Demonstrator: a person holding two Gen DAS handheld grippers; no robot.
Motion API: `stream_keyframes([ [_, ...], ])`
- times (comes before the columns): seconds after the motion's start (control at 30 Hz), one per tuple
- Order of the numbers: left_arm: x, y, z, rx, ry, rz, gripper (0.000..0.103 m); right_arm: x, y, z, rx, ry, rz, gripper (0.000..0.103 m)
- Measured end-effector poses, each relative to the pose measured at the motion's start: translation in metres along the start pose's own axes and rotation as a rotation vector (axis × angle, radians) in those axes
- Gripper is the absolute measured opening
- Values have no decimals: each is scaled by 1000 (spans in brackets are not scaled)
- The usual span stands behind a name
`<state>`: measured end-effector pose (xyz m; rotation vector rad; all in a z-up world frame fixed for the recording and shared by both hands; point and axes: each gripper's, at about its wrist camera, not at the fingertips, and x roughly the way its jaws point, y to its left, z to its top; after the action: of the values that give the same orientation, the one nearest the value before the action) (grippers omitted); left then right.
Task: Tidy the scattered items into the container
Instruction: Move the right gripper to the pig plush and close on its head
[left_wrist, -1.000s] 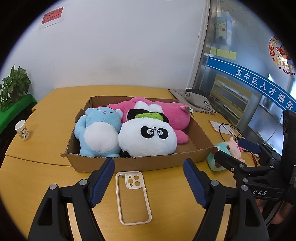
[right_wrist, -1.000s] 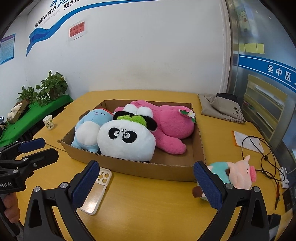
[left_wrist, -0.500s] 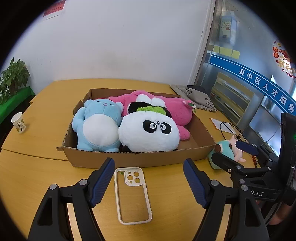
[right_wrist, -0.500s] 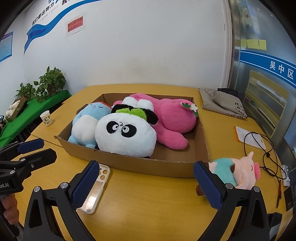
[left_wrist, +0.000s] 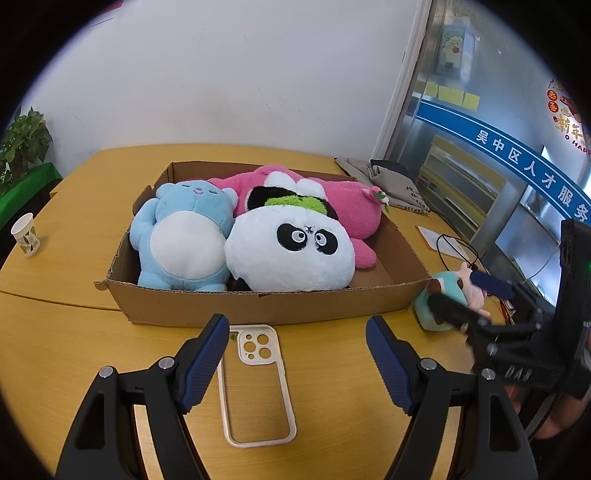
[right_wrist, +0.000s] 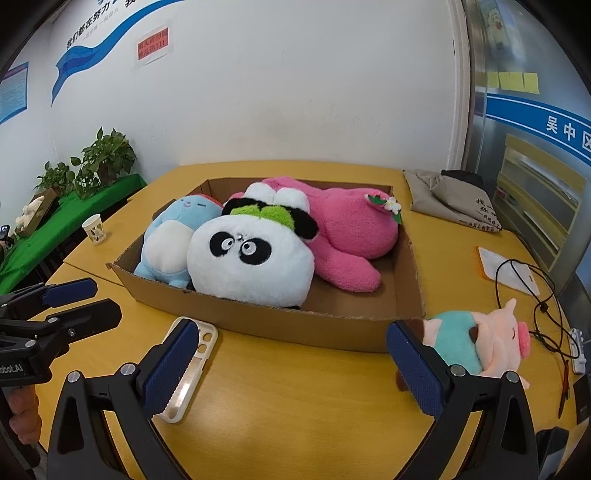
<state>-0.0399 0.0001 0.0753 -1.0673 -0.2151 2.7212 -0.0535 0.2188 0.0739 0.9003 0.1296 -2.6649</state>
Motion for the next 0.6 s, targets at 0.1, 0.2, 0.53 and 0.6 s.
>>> stream_keyframes([
  [0.1,5,2,0,1,11,24,77,-4,-38,3,44,-18,-71,103],
  [0.2,11,6,-2,-18,28,14,77,-2,-94,3,114,-10,-182,103],
  [0.53,31,7,-10,-41,93,-33,77,64,-261,-31,364,149,-212,102],
  [0.6,35,6,-12,-43,104,-46,77,73,-268,-40,422,146,-135,102],
])
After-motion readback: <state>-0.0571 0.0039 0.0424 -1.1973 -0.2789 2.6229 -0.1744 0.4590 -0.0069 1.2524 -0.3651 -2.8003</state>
